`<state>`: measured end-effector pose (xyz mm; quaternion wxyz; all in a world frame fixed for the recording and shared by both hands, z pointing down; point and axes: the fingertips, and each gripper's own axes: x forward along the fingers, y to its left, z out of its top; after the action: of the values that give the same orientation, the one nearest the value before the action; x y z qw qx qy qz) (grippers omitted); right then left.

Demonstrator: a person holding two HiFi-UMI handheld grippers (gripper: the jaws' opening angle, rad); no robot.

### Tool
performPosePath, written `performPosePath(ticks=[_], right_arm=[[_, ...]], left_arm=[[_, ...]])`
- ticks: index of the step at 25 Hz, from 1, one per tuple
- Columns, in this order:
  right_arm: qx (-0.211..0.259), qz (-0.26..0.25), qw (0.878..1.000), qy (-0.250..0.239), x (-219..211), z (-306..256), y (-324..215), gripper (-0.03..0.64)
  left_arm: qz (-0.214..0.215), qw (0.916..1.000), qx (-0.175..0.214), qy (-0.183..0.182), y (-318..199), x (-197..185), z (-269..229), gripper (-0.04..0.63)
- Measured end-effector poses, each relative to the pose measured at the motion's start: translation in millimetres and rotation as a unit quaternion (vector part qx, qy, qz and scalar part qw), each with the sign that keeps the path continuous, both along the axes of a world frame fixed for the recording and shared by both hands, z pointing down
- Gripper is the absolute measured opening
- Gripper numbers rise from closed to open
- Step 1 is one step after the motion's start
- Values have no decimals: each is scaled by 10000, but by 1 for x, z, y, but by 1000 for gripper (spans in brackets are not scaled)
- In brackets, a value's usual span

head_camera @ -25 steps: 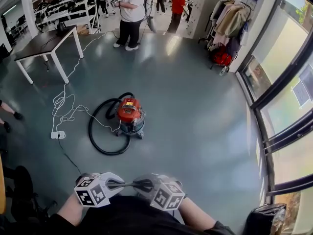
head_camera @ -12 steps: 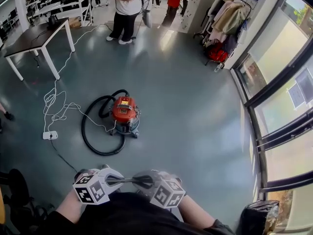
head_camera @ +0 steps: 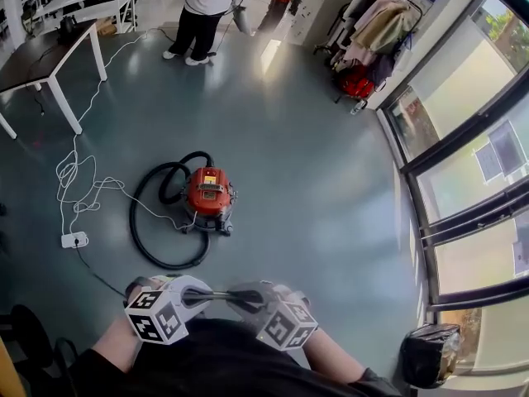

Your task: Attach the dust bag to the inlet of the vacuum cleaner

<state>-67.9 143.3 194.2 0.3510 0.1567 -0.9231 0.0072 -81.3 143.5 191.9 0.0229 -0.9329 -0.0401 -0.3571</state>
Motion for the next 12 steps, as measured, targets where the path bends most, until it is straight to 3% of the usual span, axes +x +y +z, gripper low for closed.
performPosePath(ticks=[6, 12], right_arm=[[9, 172, 9997, 168, -29, 5, -36, 35], [-81, 189, 9997, 149, -22, 12, -51, 35]], left_arm=[[107, 9999, 5, 79, -36, -28, 5, 43], [64, 9999, -56, 82, -52, -22, 13, 43]])
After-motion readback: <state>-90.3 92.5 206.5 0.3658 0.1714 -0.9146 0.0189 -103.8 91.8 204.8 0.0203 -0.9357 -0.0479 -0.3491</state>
